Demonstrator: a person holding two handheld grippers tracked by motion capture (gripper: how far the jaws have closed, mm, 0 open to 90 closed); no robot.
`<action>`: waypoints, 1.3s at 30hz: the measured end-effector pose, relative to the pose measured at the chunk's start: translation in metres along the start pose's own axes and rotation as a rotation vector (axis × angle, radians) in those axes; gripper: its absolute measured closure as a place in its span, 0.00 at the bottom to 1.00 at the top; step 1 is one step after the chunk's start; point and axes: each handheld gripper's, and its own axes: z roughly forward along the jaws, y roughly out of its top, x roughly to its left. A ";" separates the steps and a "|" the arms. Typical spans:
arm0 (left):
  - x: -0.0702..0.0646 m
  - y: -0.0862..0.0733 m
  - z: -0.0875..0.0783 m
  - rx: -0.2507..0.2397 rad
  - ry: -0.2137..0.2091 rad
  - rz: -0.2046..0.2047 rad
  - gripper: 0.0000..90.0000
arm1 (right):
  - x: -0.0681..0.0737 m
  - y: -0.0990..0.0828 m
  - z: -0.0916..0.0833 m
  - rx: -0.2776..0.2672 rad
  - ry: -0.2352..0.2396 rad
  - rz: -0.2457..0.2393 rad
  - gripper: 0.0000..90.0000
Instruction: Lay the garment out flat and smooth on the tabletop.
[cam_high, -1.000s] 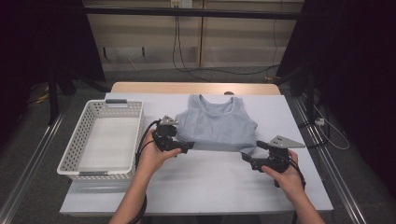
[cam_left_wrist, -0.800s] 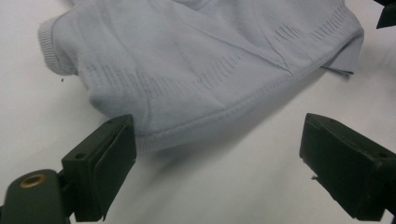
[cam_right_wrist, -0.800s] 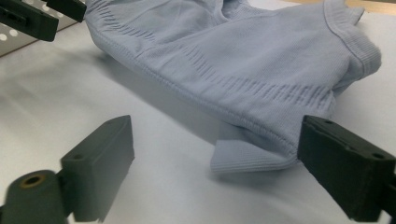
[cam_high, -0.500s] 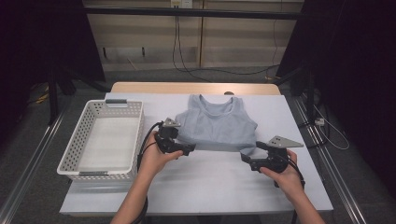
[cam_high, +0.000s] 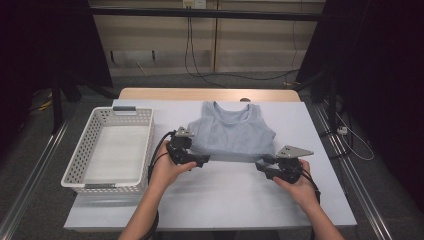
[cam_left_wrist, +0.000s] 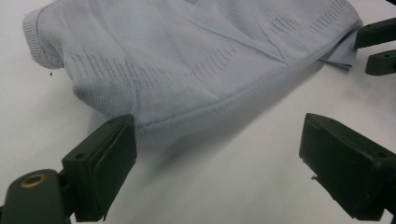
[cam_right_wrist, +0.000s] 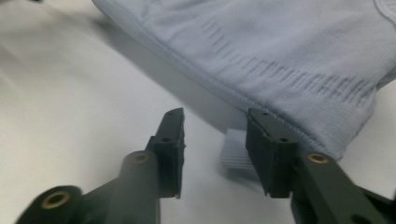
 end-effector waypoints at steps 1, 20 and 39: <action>0.000 0.000 0.000 0.002 0.000 0.000 0.13 | 0.000 0.000 0.002 0.008 -0.011 -0.008 0.66; 0.000 -0.003 0.002 -0.009 0.007 -0.009 0.14 | -0.013 -0.002 0.015 0.054 -0.067 0.031 0.98; 0.001 -0.002 0.000 -0.012 0.000 -0.009 0.17 | -0.015 0.011 -0.021 -0.118 -0.006 0.091 0.99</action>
